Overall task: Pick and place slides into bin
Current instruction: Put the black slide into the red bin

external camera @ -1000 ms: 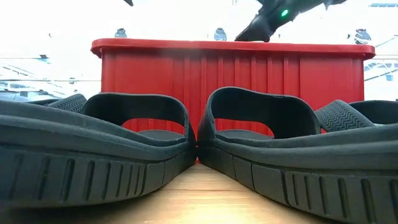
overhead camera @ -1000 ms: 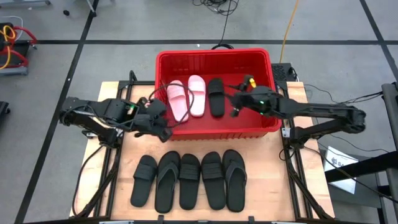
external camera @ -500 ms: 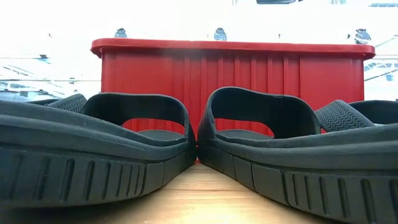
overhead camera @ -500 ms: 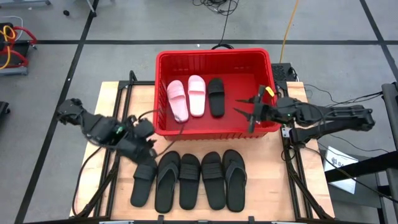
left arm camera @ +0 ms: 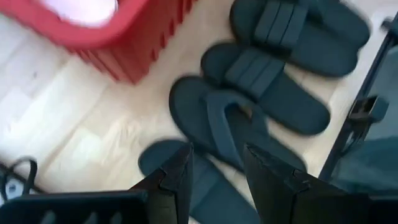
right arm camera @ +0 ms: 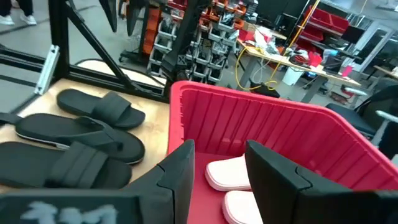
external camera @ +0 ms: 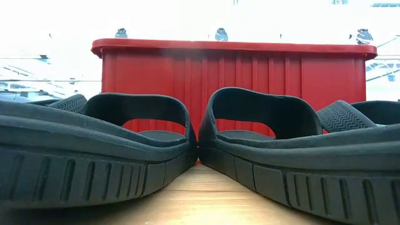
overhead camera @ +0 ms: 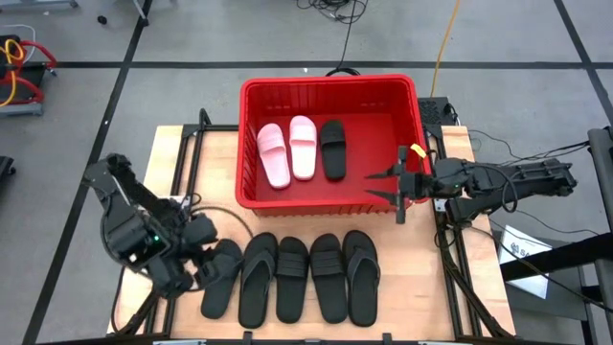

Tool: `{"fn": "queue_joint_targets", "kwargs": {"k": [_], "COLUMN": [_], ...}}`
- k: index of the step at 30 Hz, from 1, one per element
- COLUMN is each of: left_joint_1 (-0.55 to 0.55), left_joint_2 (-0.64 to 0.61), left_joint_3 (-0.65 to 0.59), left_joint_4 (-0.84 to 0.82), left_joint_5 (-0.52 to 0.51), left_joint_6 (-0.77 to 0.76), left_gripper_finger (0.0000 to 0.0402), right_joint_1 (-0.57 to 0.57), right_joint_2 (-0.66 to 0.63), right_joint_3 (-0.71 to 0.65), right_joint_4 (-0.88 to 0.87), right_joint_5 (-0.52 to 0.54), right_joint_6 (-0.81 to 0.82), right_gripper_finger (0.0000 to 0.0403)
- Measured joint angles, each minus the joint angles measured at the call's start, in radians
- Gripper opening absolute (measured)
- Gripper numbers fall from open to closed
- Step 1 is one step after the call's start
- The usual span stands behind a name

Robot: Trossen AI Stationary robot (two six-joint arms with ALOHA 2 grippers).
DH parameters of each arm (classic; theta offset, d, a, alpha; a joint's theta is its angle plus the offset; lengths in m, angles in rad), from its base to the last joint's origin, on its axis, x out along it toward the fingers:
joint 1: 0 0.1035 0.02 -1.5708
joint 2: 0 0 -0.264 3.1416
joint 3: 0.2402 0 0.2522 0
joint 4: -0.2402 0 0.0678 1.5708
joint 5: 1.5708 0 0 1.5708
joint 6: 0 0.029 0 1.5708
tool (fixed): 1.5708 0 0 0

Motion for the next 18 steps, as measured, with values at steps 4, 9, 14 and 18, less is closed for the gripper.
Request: {"fn": "queue_joint_targets", "kwargs": {"k": [4, 9, 14, 18], "left_joint_1": [-0.059, -0.119, -0.158, -0.161], "left_joint_2": [0.0, 0.0, 0.001, 0.001], "left_joint_3": [-0.092, -0.247, -0.401, -0.5], "left_joint_4": [0.037, 0.166, 0.352, 0.488], "left_joint_5": [0.066, 0.176, 0.215, 0.241], "left_joint_6": [-0.051, -0.05, -0.031, 0.054], "left_gripper_finger": [0.0136, 0.0136, 0.0136, 0.0136], "right_joint_1": [0.018, 0.024, 0.024, 0.024], "right_joint_2": [-0.004, -0.006, -0.006, -0.006], "right_joint_3": [0.0, 0.0, 0.0, 0.0], "right_joint_4": [-0.001, -0.001, 0.0, 0.0], "right_joint_5": [0.0, 0.0, 0.001, 0.002], "right_joint_6": [0.024, 0.034, 0.05, 0.05], "right_gripper_finger": [0.0132, 0.0132, 0.0132, 0.013]}}
